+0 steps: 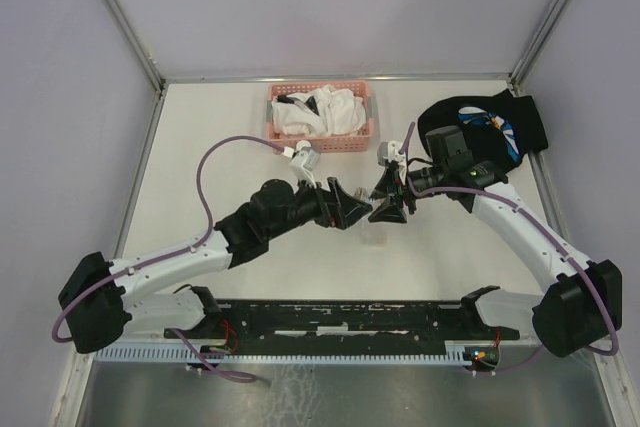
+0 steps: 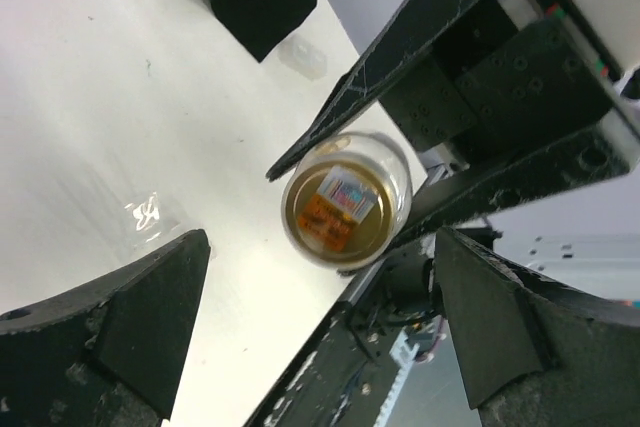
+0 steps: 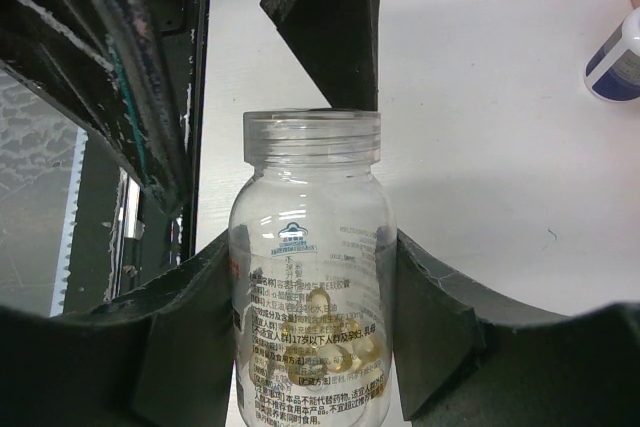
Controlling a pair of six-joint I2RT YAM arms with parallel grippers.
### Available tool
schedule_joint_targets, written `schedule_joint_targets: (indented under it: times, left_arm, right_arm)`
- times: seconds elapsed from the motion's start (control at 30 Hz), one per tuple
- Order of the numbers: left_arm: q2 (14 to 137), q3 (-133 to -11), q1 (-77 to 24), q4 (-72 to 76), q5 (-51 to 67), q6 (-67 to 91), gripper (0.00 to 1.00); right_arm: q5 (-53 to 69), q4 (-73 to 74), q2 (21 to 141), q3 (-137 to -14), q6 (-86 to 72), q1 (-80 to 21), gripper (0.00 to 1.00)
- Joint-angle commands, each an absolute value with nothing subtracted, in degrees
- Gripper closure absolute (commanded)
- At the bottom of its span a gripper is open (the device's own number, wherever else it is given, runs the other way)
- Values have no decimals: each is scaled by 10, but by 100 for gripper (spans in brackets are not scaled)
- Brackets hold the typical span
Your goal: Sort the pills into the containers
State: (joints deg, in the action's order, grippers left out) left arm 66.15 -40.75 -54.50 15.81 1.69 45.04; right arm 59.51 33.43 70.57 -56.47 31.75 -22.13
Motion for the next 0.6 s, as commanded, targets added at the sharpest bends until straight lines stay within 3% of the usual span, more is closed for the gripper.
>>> schedule_joint_targets:
  times: [0.0, 0.13, 0.33, 0.43, 0.57]
  left_arm:
    - [617, -374, -548, 180, 74, 310, 1]
    - [559, -288, -548, 273, 167, 145, 1]
    - [510, -142, -546, 520, 180, -107, 1]
    - [535, -145, -523, 562, 212, -157, 1]
    - [594, -203, -450, 567, 340, -116, 1]
  right_arm:
    - [616, 319, 692, -586, 321, -225, 98]
    - [621, 321, 691, -586, 325, -223, 98]
    - [626, 324, 694, -585, 328, -224, 98]
    - [627, 325, 695, -585, 330, -224, 98]
    - [629, 329, 698, -586, 335, -224, 98]
